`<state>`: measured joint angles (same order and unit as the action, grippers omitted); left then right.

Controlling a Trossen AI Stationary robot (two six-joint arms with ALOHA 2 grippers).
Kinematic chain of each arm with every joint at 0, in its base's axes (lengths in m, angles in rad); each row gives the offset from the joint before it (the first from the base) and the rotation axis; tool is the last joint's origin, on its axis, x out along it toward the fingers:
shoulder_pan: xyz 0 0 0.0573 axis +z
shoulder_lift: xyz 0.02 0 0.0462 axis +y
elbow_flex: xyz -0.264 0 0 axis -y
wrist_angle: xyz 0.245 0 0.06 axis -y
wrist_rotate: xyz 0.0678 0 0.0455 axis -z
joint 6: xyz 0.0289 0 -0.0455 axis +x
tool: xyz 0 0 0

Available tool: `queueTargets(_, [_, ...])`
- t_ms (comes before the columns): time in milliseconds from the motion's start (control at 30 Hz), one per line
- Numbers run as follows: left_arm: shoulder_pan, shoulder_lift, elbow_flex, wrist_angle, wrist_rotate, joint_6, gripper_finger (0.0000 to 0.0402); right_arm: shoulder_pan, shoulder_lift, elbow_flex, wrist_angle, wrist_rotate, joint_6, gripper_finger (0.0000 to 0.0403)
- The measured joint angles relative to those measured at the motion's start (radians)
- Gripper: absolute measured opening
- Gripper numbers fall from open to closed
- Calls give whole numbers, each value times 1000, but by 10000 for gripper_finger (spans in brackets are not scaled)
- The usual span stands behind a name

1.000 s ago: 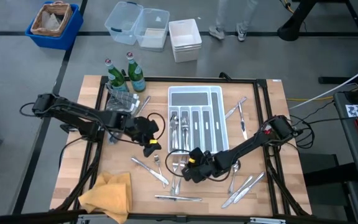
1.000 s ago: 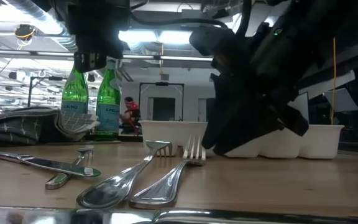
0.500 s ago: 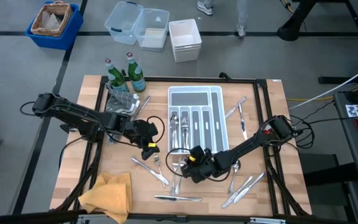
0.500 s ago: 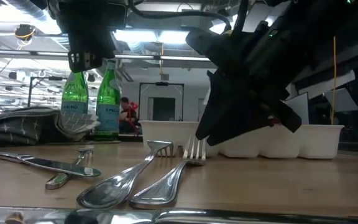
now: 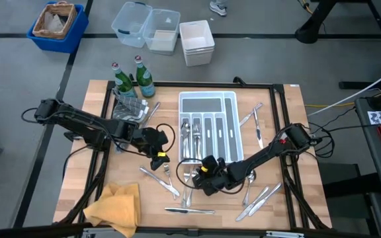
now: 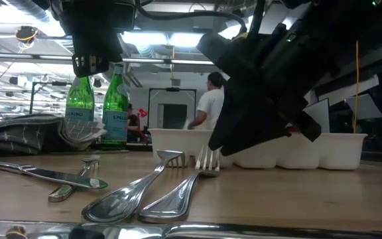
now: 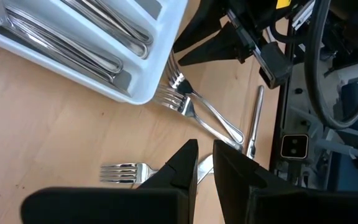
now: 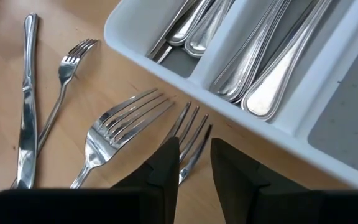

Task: Sort silverware
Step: Put the silver fork into the silverware tray

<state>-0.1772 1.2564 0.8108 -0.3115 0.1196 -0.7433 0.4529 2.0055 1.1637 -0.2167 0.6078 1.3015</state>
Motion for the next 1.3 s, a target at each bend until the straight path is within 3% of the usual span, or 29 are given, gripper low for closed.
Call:
queueTargets(1100, [0,0,0,0,0,0,40,1,25,-2,48,54,17,96])
queueTargets(1300, [0,0,0,0,0,0,40,-10,49,-9,37,72,34,63])
